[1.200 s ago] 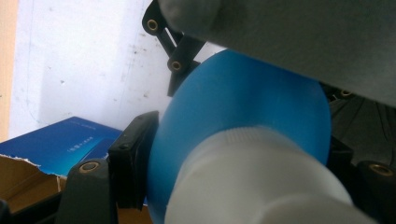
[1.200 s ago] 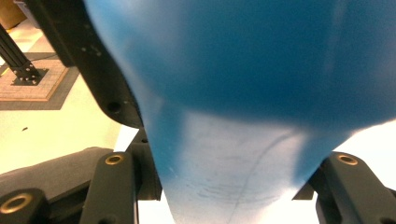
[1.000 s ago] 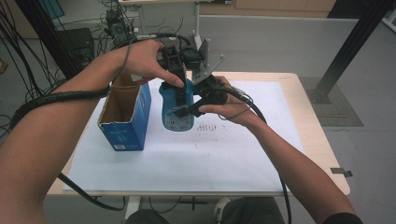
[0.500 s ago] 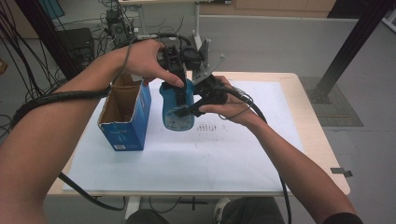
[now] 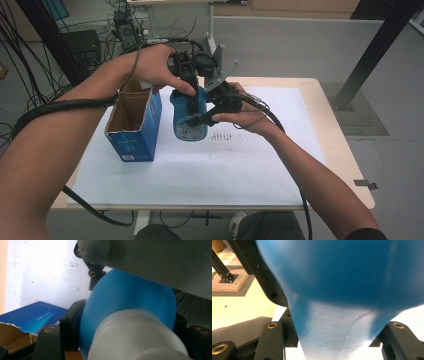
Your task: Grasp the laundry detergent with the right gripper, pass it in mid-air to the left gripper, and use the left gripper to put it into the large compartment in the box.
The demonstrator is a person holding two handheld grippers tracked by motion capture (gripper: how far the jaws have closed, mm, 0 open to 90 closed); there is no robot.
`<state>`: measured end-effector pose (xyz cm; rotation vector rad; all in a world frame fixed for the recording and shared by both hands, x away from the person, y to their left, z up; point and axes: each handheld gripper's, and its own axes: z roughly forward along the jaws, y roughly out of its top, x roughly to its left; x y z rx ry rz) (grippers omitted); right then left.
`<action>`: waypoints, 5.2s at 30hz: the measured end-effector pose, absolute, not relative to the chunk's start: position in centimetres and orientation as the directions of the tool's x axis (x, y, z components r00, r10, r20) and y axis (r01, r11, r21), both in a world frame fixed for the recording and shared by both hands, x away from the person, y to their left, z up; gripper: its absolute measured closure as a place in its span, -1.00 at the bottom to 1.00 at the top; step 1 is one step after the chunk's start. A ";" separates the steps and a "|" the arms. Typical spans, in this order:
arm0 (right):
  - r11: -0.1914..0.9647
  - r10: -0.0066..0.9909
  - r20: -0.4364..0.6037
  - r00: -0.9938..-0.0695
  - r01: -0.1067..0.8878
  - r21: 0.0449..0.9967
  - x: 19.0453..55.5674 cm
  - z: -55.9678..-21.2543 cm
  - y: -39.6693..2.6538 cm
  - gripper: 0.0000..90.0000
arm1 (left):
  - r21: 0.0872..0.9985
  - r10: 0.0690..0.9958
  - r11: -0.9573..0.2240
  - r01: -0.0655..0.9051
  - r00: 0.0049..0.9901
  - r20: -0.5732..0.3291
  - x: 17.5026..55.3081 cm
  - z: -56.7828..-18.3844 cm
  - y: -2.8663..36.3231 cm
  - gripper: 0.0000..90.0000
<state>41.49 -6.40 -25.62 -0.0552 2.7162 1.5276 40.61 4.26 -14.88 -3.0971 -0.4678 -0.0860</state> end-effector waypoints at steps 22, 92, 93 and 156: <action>0.521 -0.020 -0.031 -0.999 -0.037 0.853 41.6 -25.8 -6.4 -0.05 | 0.008 0.304 -0.952 0.304 0.951 0.056 40.6 -15.0 4.4 -0.26; 0.576 0.112 0.060 -0.992 0.114 0.809 41.2 -26.8 -9.6 -0.90 | 0.012 0.373 -0.927 0.374 0.923 0.094 40.6 -13.6 4.7 -0.24; 0.585 0.123 0.057 -0.991 0.119 0.803 41.2 -26.8 -10.1 -0.92 | 0.010 0.383 -0.923 0.384 0.919 0.097 40.6 -13.5 4.8 -0.24; 0.695 0.578 0.008 -0.816 0.497 0.519 43.7 -25.7 -27.0 -0.99 | 0.175 0.997 0.003 0.985 -0.016 0.073 44.8 -2.1 20.2 -0.21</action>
